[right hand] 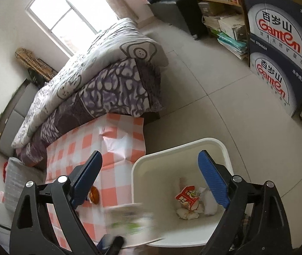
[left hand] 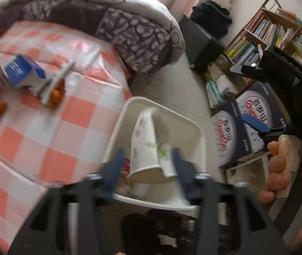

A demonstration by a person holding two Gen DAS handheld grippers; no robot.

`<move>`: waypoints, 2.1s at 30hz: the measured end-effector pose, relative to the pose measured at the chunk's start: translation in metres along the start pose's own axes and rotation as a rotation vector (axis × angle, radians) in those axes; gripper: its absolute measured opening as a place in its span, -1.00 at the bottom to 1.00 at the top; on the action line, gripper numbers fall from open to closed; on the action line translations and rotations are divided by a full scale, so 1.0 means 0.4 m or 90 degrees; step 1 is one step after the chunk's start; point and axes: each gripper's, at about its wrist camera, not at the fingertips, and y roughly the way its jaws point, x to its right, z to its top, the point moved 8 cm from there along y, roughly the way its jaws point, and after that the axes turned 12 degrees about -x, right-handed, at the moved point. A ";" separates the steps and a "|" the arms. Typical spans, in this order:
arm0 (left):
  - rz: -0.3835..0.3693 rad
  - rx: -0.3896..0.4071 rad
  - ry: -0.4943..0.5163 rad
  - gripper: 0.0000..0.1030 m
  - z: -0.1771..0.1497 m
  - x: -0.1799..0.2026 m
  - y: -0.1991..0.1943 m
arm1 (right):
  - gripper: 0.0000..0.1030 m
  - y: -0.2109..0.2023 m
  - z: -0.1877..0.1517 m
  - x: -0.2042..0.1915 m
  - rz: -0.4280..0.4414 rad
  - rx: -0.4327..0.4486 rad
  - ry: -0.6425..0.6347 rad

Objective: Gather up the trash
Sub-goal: 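Carry the paper cup and tissue over the white bin and release both, then grasp the tall red noodle cup with the left tool, then lift the red noodle cup with the left tool while the right tool grasps an orange peel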

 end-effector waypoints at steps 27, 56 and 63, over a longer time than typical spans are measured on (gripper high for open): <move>0.287 0.042 -0.313 0.45 0.110 -0.705 -0.198 | 0.78 0.124 -0.137 -0.200 0.031 -0.121 -0.126; 0.123 0.096 -0.504 -0.11 -0.134 -0.899 -0.462 | 0.78 0.292 -0.446 -0.472 0.005 -0.247 -0.298; 0.184 0.232 -0.423 -0.11 -0.251 -0.793 -0.696 | 0.78 0.397 -0.547 -0.539 -0.041 -0.250 -0.240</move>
